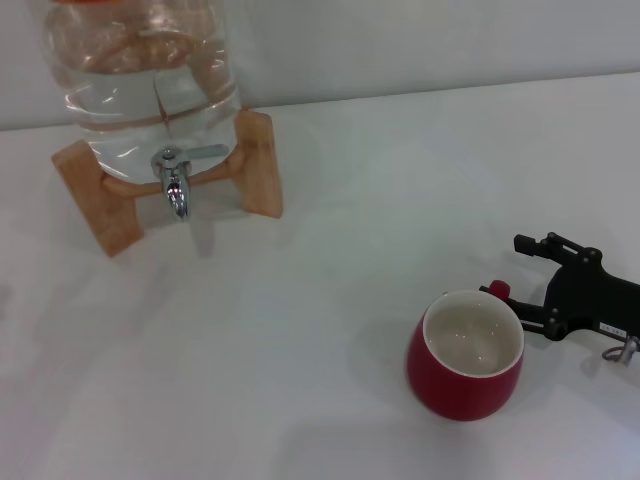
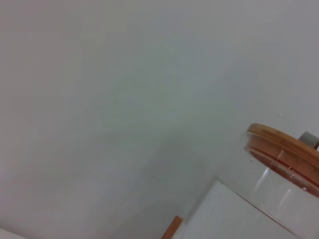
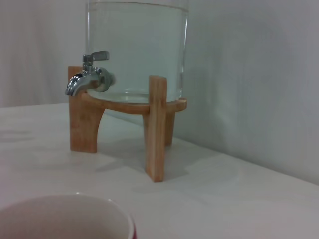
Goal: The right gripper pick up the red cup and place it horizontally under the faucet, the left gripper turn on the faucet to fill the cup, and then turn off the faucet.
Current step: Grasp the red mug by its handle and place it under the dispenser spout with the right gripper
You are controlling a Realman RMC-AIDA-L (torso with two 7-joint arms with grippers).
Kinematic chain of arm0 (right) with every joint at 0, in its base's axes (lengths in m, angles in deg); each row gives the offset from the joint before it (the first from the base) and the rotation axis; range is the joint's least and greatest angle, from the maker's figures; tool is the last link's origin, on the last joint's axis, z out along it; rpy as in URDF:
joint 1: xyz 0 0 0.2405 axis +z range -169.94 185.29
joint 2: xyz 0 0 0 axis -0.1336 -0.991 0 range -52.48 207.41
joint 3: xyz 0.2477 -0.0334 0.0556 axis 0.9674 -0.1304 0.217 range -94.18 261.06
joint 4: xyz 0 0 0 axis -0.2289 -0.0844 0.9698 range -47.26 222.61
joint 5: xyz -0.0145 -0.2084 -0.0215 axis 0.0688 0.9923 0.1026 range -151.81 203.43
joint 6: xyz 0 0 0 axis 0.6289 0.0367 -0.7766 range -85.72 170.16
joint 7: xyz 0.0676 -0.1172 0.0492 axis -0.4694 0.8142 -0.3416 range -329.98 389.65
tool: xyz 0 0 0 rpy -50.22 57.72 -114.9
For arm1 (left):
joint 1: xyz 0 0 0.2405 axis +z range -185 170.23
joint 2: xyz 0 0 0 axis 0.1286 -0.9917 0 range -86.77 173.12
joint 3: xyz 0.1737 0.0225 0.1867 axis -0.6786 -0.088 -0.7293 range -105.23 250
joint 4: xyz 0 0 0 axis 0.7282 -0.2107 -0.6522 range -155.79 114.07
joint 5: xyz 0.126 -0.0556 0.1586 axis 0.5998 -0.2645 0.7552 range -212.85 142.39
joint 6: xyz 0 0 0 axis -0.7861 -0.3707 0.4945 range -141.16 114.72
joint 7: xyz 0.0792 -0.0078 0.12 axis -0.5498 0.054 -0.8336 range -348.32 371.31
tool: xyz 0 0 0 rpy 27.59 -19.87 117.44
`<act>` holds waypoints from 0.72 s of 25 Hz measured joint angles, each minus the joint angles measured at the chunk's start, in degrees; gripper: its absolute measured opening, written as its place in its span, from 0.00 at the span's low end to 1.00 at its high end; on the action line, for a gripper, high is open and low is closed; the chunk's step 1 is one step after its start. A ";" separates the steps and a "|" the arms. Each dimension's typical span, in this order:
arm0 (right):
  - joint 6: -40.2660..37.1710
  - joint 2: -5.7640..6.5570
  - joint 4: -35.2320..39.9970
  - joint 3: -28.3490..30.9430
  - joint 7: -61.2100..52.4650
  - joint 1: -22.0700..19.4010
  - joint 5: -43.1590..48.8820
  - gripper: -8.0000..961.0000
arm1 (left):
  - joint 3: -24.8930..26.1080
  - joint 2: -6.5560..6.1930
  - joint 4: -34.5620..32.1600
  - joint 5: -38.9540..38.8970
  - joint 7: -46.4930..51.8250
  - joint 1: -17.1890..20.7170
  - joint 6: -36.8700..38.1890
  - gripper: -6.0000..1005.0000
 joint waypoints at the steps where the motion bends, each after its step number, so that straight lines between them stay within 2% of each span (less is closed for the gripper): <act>1: 0.00 0.00 0.00 0.00 0.00 0.00 0.00 0.83 | 0.00 0.00 0.00 0.00 0.00 0.00 0.00 0.80; 18: -0.07 0.09 0.17 0.01 -0.01 -0.17 -0.27 0.83 | 0.00 -0.09 0.00 0.00 0.08 -0.18 0.00 0.80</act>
